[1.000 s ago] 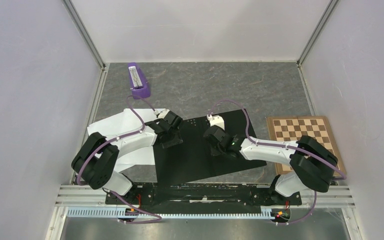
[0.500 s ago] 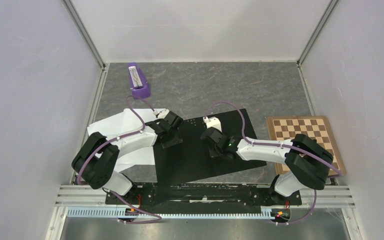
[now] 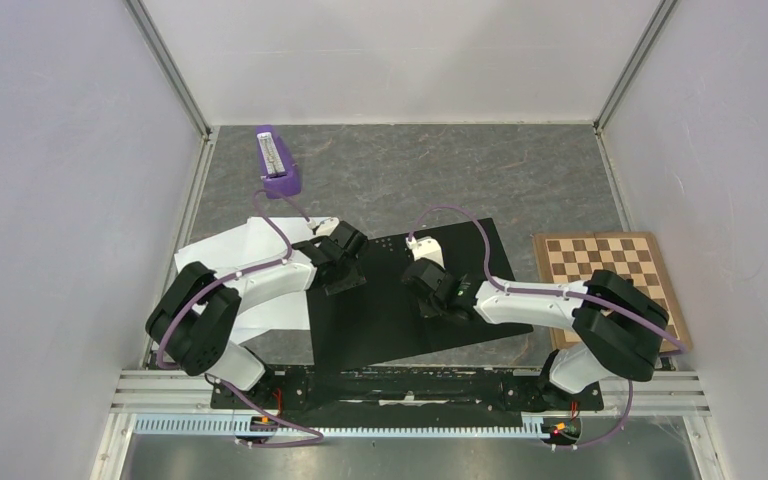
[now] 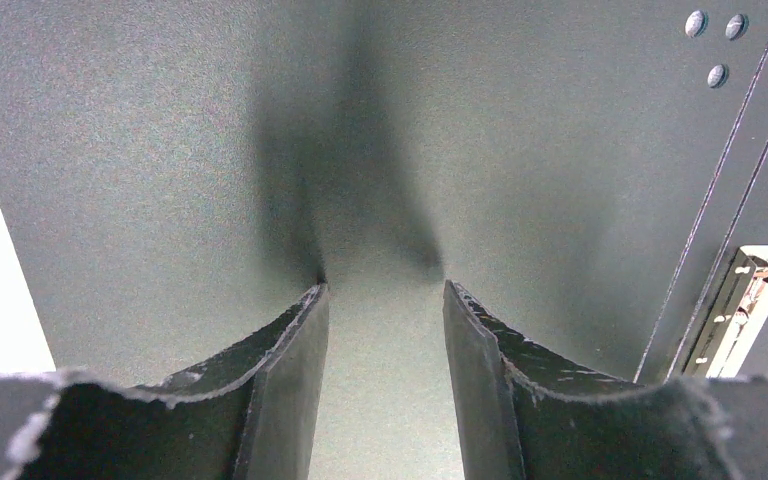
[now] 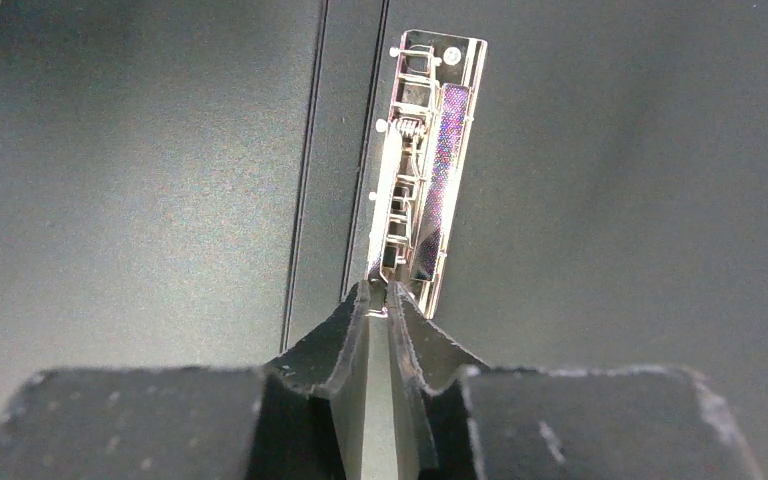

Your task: Put the files into the folder

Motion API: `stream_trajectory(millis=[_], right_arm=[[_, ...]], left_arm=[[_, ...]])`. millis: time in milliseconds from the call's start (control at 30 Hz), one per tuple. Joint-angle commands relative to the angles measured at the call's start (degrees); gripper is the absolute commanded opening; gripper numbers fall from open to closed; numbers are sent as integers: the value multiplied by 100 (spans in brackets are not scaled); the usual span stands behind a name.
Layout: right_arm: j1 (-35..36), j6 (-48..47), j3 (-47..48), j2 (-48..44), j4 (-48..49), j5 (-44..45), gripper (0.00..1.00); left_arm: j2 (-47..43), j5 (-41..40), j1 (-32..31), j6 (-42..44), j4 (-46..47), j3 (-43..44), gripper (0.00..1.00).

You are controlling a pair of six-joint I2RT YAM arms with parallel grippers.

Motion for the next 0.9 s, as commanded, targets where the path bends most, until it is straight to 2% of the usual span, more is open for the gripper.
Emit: stream_trajectory(millis=[0, 267, 533, 867], right_arm=[[70, 3, -23, -37, -200, 55, 14], [114, -6, 4, 7, -291, 140, 14], [155, 27, -44, 162, -383, 285, 8], [160, 222, -552, 449, -510, 702, 6]], left_arm=[[275, -313, 2, -175, -175, -88, 53], [299, -314, 12, -172, -192, -80, 53], [410, -324, 16, -192, -294, -1, 53], [625, -411, 75, -302, -530, 70, 53]])
